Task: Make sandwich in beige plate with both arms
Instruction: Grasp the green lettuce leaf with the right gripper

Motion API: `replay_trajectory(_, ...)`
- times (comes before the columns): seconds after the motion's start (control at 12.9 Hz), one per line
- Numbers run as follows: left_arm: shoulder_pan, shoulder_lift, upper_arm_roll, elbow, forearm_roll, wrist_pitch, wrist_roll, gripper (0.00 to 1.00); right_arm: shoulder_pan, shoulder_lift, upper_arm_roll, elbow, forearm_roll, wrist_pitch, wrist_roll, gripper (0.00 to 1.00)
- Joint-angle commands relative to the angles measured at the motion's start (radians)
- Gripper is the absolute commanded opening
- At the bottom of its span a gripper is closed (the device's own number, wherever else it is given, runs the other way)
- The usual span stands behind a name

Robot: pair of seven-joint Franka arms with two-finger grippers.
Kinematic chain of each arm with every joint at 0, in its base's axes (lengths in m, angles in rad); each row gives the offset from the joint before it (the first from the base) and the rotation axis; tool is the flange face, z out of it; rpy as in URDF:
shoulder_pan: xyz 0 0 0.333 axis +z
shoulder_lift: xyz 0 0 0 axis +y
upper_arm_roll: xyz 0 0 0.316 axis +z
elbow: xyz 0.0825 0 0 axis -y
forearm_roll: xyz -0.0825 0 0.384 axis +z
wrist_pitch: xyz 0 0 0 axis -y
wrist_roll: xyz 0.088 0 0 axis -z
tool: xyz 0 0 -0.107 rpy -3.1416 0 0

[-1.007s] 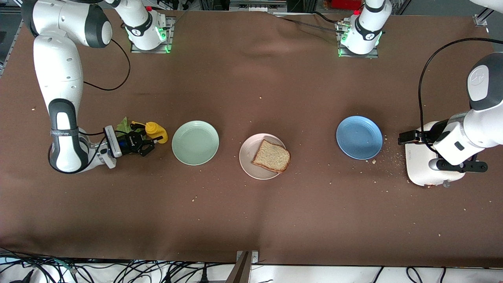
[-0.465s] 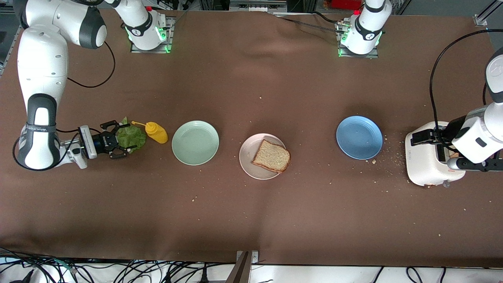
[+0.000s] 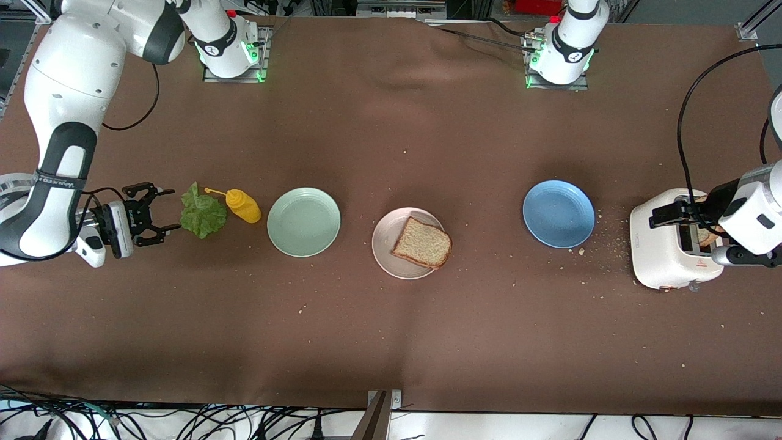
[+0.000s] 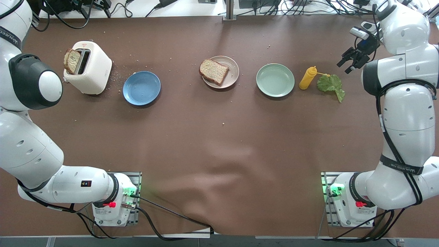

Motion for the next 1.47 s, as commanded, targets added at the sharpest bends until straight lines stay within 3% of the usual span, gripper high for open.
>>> replay_trajectory(0.0, 0.001, 0.011, -0.005, 0.024, 0.02, 0.034, -0.013, 1.0, 0.072, 0.002, -0.031, -0.061, -0.082, 0.119, 0.211, 0.96)
replay_trajectory(0.23, 0.013, 0.012, -0.003, 0.027, 0.018, 0.046, -0.018, 1.0, 0.129, 0.004, -0.032, -0.155, -0.104, 0.304, 0.34, 0.96)
replay_trajectory(0.62, 0.061, 0.009, -0.005, 0.053, 0.017, 0.054, -0.01, 1.0, 0.186, 0.007, -0.032, -0.172, -0.14, 0.358, 0.535, 0.93)
replay_trajectory(0.77, 0.062, 0.009, -0.003, 0.053, 0.018, 0.054, -0.009, 1.0, 0.193, 0.013, -0.026, -0.174, -0.139, 0.374, 0.546, 0.83)
replay_trajectory(0.85, 0.062, 0.009, -0.003, 0.053, 0.018, 0.054, -0.01, 1.0, 0.208, 0.016, -0.026, -0.175, -0.137, 0.386, 0.553, 0.71)
replay_trajectory(0.93, 0.061, 0.009, -0.005, 0.053, 0.018, 0.054, -0.016, 1.0, 0.216, 0.016, -0.026, -0.187, -0.139, 0.386, 0.555, 0.53)
replay_trajectory(1.01, 0.058, 0.011, -0.005, 0.055, 0.018, 0.056, -0.02, 1.0, 0.216, 0.017, -0.026, -0.189, -0.14, 0.384, 0.55, 0.27)
replay_trajectory(1.24, 0.059, 0.012, -0.005, 0.052, 0.023, 0.074, -0.02, 1.0, 0.215, 0.034, -0.026, -0.191, -0.14, 0.389, 0.541, 0.0)
replay_trajectory(1.39, 0.065, 0.023, -0.005, 0.052, 0.018, 0.076, -0.015, 1.0, 0.215, 0.033, -0.026, -0.189, -0.151, 0.378, 0.532, 0.0)
